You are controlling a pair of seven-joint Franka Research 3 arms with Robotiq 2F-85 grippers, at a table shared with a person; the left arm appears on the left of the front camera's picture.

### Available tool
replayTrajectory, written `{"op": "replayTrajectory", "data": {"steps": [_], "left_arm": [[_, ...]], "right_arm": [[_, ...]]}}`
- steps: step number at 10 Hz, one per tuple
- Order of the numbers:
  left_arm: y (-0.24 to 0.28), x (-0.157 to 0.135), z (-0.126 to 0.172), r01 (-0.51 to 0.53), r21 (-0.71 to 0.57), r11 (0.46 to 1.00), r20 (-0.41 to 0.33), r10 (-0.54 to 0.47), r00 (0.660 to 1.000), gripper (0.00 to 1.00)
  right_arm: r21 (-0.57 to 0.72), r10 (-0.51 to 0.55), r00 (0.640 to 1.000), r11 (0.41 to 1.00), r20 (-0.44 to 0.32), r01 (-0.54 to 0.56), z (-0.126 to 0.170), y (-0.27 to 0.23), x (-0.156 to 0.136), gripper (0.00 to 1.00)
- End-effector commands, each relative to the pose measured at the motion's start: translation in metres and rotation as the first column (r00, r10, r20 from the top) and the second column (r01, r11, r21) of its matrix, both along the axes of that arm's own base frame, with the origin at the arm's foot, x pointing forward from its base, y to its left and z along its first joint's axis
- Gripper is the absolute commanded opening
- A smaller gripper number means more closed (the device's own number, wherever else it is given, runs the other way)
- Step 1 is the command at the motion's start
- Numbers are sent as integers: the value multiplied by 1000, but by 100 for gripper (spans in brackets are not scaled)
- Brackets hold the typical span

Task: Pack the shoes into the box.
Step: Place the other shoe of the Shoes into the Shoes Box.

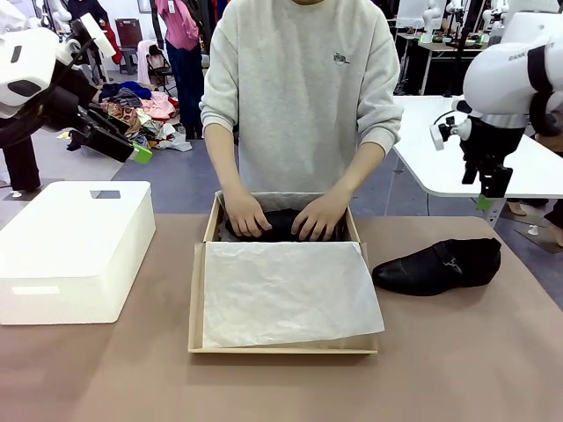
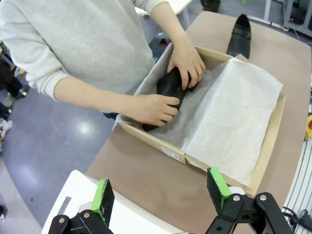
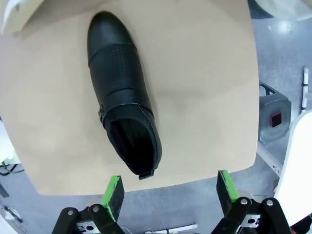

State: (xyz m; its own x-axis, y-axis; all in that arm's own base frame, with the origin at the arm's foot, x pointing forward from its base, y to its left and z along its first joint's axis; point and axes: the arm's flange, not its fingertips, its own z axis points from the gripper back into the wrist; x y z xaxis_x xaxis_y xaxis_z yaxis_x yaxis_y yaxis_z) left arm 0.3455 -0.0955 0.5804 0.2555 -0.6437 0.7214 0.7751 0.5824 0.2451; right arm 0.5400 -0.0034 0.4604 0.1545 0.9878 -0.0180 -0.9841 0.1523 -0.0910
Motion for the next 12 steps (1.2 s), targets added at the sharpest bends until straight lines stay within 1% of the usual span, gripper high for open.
{"op": "replayTrajectory", "data": {"steps": [1,5,7,8,12], "left_arm": [[0,2,0,6,-9,1000,12,-6,1000,100],[0,2,0,6,-9,1000,12,-6,1000,100],[0,2,0,6,-9,1000,12,-6,1000,100],[0,2,0,6,-9,1000,12,-6,1000,100],[0,2,0,6,-9,1000,12,-6,1000,100]], "right_arm": [[27,40,999,999,35,-41,-18,-13,-2,100],[57,32,999,998,7,-32,-47,-26,0,100],[62,30,1000,998,-8,-29,-50,-24,2,100],[23,5,1000,1000,-16,-5,-49,-21,1,100],[23,5,1000,1000,-16,-5,-49,-21,1,100]]}}
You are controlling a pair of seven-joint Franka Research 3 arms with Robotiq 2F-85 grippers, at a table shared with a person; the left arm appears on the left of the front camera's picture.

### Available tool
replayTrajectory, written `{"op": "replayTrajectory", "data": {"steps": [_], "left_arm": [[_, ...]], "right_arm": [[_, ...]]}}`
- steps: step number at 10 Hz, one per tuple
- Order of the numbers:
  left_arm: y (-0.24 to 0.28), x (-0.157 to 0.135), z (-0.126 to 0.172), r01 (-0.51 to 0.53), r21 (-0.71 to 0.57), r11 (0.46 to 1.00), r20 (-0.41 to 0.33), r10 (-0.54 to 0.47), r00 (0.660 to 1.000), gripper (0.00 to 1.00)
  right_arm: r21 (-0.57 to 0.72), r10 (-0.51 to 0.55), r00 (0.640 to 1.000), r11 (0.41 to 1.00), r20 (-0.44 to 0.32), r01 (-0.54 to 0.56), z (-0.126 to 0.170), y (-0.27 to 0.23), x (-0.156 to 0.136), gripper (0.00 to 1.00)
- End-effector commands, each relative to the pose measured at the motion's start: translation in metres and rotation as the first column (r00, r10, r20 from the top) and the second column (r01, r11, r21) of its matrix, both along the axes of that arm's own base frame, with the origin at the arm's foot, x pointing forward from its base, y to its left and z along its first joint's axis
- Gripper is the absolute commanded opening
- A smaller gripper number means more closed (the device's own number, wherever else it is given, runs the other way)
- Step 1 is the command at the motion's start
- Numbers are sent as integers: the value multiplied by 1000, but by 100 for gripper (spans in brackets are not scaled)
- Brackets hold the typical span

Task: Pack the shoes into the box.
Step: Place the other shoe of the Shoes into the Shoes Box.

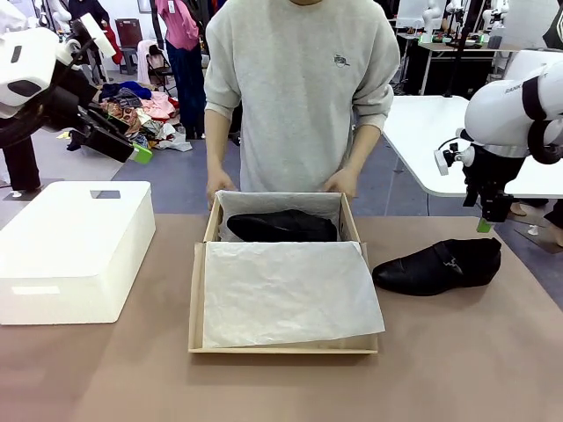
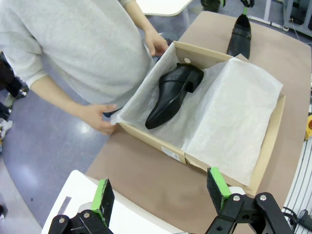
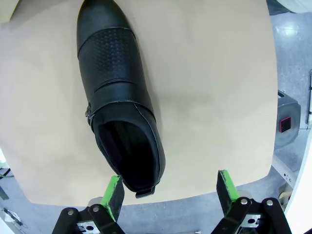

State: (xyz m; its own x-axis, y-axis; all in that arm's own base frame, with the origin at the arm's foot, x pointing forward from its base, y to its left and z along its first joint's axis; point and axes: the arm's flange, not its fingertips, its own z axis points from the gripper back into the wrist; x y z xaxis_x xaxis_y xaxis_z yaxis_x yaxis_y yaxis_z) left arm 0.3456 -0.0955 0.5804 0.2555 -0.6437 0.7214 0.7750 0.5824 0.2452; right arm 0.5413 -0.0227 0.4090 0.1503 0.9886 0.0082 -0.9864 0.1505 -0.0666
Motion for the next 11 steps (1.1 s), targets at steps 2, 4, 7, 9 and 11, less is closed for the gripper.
{"op": "replayTrajectory", "data": {"steps": [2,4,7,9,11], "left_arm": [[0,1,0,6,-9,1000,12,-6,1000,100],[0,1,0,6,-9,1000,12,-6,1000,100],[0,1,0,6,-9,1000,12,-6,1000,100],[0,1,0,6,-9,1000,12,-6,1000,100],[0,1,0,6,-9,1000,12,-6,1000,100]], "right_arm": [[-4,8,1000,1000,5,-8,-3,0,4,100],[21,17,1000,1000,-10,-17,-17,-5,12,100],[30,31,999,999,-16,-31,-32,-9,19,100],[29,48,999,998,-9,-48,-41,-11,23,100],[53,55,998,997,-29,-53,-49,-12,26,100]]}}
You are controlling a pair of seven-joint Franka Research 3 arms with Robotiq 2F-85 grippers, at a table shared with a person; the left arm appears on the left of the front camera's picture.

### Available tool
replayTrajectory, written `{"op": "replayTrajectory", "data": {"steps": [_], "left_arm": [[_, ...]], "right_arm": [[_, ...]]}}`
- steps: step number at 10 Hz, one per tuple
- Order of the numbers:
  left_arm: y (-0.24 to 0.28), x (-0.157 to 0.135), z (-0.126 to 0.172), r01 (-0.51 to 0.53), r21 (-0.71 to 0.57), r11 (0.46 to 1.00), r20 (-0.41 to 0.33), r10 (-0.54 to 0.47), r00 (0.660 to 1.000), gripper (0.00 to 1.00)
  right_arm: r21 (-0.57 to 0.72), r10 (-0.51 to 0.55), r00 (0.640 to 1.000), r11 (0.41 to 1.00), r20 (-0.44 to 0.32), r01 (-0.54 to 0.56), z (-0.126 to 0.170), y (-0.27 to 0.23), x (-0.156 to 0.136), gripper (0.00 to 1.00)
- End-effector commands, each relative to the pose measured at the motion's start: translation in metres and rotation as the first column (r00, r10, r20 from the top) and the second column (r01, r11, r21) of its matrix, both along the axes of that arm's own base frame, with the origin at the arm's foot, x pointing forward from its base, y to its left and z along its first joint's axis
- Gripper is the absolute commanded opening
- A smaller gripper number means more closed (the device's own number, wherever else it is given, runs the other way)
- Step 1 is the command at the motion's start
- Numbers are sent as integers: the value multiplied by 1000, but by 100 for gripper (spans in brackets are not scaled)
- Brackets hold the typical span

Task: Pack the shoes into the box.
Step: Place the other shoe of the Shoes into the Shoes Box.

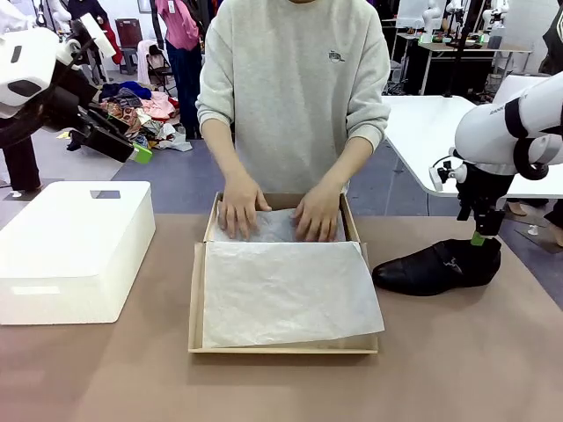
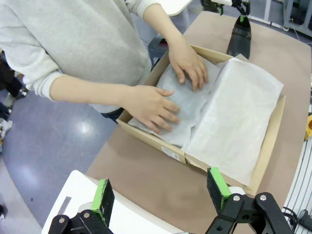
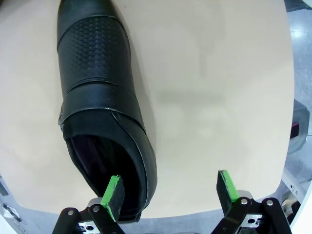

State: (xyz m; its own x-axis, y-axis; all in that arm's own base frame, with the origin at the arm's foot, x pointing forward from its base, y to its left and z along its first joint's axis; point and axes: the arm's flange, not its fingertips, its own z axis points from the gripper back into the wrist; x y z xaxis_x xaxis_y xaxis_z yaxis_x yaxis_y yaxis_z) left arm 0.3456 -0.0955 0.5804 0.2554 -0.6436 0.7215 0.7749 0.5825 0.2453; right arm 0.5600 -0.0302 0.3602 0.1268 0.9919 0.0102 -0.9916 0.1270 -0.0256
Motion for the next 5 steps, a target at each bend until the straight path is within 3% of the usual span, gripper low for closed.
{"op": "replayTrajectory", "data": {"steps": [1,5], "left_arm": [[0,1,0,6,-9,1000,12,-6,1000,100],[0,1,0,6,-9,1000,12,-6,1000,100]], "right_arm": [[53,36,999,998,7,-36,-4,-5,9,100],[76,32,999,997,-22,-30,-20,-6,16,100]]}}
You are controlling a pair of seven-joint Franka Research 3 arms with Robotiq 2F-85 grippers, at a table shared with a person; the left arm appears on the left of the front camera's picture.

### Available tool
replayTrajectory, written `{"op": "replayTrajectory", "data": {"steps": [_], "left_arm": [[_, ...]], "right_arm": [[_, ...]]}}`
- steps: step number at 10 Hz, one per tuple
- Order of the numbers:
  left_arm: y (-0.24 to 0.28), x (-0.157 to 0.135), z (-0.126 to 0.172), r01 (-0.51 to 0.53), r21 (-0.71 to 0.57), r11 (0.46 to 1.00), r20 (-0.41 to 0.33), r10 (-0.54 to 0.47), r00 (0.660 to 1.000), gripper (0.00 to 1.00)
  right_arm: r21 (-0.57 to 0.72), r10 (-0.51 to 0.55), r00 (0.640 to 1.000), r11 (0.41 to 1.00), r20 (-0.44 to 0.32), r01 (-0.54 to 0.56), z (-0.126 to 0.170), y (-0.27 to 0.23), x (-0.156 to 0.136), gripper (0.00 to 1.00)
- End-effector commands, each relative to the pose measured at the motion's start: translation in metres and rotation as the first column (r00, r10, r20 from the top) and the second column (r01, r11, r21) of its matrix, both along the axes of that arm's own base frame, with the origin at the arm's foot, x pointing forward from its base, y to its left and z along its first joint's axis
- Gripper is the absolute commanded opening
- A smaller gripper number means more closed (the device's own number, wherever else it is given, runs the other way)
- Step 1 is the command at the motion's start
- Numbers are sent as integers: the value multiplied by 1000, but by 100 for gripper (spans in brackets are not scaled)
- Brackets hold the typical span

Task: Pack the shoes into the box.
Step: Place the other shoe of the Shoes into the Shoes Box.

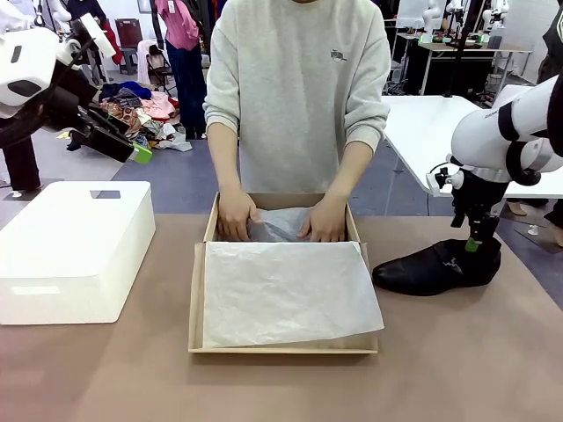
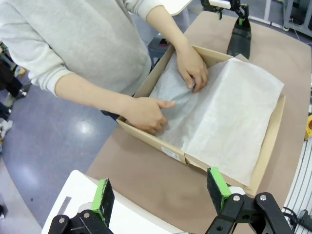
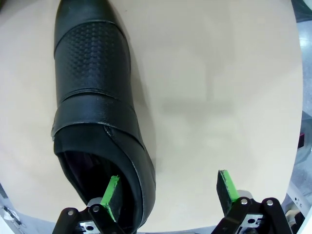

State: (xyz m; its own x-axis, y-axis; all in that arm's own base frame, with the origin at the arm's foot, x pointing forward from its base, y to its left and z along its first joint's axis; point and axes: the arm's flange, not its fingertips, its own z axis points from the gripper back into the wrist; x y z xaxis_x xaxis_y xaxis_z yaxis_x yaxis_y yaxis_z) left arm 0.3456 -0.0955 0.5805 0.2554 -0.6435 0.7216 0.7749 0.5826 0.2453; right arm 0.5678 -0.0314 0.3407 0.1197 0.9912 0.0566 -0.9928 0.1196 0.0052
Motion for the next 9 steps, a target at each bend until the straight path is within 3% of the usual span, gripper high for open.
{"op": "replayTrajectory", "data": {"steps": [1,4,5,9], "left_arm": [[0,1,0,6,-9,1000,12,-6,1000,100],[0,1,0,6,-9,1000,12,-6,1000,100],[0,1,0,6,-9,1000,12,-6,1000,100],[0,1,0,6,-9,1000,12,-6,1000,100]], "right_arm": [[11,31,999,999,-9,-31,-5,-4,10,100],[7,41,998,999,-45,-41,-17,-5,15,100],[13,46,997,999,-63,-46,-17,-4,16,91],[13,48,992,999,-117,-47,-16,-3,15,17]]}}
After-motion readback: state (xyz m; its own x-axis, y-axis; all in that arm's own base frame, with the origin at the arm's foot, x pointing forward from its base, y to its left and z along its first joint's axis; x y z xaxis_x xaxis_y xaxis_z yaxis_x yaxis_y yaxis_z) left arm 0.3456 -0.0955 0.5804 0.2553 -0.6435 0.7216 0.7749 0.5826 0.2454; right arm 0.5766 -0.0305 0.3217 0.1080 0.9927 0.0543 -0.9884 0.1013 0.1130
